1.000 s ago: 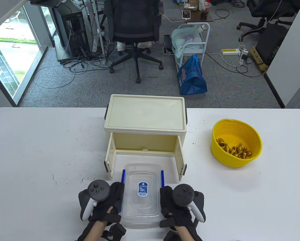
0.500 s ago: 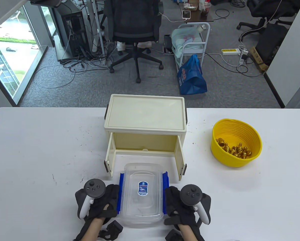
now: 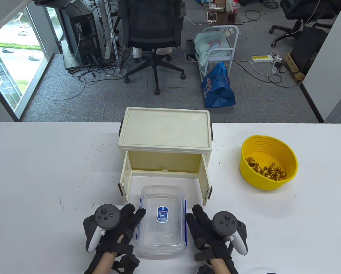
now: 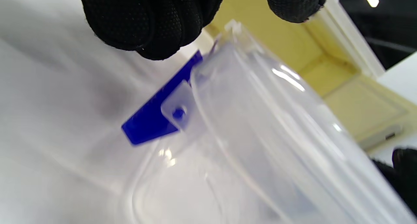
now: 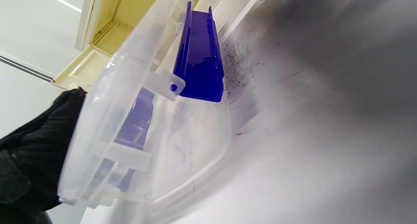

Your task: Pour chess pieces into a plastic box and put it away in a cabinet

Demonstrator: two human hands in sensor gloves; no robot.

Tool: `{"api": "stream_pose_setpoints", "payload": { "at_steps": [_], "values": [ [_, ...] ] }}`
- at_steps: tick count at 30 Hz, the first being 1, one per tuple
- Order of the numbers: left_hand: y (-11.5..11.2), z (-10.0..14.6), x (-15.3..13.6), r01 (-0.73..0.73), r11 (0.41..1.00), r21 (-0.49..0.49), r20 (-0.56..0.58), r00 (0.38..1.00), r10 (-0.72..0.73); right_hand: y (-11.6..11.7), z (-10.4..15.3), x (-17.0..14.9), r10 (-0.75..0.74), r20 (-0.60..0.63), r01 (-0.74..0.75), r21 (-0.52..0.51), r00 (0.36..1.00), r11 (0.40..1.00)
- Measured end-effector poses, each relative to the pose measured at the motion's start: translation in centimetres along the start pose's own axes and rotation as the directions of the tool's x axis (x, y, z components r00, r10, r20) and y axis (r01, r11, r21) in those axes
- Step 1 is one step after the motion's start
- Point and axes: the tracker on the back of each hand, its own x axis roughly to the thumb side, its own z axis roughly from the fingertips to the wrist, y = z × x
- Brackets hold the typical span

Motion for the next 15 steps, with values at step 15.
{"api": "stream_pose_setpoints", "payload": {
  "at_steps": [15],
  "values": [
    [0.6,-0.8,3.4,0.165,0.981,-0.100,-0.160,0.971,-0.180,-0.3,0.0,0.0,-0.054,0.069,0.050,0.052,0.996,0.997]
  ]
}}
